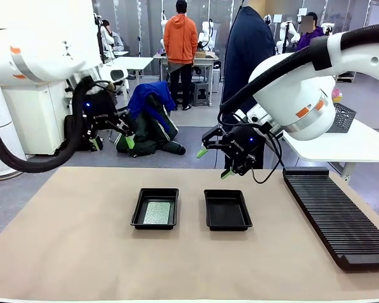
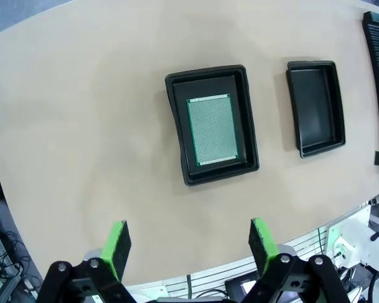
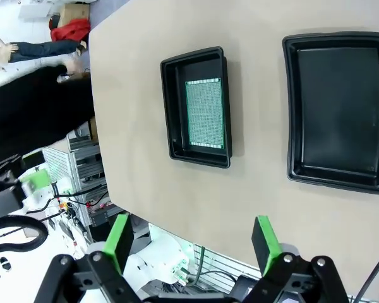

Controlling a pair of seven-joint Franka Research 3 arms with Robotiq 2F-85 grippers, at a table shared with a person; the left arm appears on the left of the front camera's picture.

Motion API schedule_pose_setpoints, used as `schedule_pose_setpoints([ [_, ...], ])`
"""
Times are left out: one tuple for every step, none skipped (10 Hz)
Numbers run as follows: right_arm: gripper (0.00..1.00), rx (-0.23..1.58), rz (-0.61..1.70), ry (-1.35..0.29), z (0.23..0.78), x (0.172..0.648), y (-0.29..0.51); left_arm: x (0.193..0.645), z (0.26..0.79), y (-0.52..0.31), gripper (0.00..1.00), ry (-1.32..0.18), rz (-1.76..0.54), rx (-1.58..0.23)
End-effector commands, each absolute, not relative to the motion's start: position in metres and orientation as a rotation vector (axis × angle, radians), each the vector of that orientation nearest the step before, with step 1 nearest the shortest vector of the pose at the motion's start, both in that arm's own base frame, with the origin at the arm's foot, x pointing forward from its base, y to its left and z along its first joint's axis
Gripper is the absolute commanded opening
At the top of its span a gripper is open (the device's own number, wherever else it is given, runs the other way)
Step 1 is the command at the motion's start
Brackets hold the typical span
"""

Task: Inspect and transfer BCBs to ESD trays.
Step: Pick up the ESD tray and place it on the left side of the table.

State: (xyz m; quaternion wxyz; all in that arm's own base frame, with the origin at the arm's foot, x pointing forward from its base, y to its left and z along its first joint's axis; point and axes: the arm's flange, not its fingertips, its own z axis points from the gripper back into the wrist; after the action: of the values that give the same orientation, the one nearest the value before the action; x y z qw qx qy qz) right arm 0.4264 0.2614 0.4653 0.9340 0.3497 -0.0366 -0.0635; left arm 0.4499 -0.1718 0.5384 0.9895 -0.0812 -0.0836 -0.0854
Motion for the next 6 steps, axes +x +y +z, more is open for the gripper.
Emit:
schedule_pose_setpoints([
  [1.0,0.712,-0.129,-0.072,0.465,0.429,0.264,0.464,0.521,-0.184,1.0,-0.17,-0.136,-0.101],
  [1.0,0.712,-0.129,-0.072,0.465,0.429,0.264,0.47,0.513,-0.19,1.0,-0.158,-0.139,-0.083],
  [1.0,0.712,-0.129,-0.072,0.465,0.429,0.264,0.476,0.503,-0.196,1.0,-0.138,-0.141,-0.07],
  [1.0,0.712,-0.129,-0.072,0.465,0.429,0.264,0.48,0.495,-0.2,1.0,-0.128,-0.128,-0.053],
  [1.0,0.712,-0.129,-0.072,0.465,0.429,0.264,0.484,0.484,-0.202,1.0,-0.113,-0.121,-0.055],
  [1.0,0.712,-0.129,-0.072,0.465,0.429,0.264,0.488,0.475,-0.206,1.0,-0.116,-0.112,-0.036],
])
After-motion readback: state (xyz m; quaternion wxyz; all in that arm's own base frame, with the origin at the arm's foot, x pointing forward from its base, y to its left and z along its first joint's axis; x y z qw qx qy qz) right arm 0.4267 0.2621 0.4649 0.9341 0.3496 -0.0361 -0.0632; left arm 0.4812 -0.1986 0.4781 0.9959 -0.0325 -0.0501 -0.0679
